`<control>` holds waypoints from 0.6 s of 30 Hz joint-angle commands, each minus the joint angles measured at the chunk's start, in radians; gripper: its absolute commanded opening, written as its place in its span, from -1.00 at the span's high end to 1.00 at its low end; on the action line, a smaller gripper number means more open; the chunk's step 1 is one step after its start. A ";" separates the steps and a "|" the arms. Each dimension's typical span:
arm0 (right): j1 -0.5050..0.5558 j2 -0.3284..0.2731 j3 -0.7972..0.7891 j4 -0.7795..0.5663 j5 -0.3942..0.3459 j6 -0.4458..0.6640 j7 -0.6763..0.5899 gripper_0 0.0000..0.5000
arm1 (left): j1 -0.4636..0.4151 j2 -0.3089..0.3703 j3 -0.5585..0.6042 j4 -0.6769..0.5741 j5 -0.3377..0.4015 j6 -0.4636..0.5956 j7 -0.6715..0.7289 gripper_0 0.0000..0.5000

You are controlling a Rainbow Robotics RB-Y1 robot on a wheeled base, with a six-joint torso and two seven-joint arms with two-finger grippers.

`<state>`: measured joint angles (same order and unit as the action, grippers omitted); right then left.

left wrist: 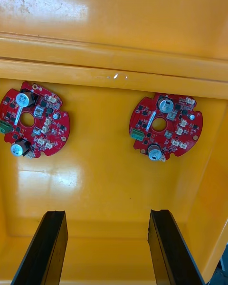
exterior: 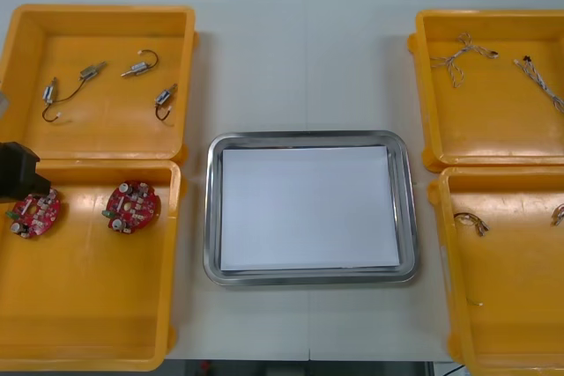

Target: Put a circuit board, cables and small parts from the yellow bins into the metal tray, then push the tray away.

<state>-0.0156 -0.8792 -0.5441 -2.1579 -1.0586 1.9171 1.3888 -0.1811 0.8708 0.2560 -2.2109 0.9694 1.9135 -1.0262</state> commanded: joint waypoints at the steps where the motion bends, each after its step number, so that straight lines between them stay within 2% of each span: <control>1: 0.013 -0.043 -0.033 -0.008 -0.006 0.003 -0.045 -1.00 | -0.028 0.043 0.029 -0.004 -0.004 0.006 -0.081 -1.00; 18: 0.013 -0.043 -0.033 -0.008 -0.006 0.003 -0.045 -1.00 | -0.028 0.043 0.029 -0.004 -0.004 0.006 -0.081 -1.00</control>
<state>-0.0156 -0.8792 -0.5441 -2.1579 -1.0586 1.9171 1.3888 -0.1811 0.8708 0.2560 -2.2109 0.9694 1.9135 -1.0262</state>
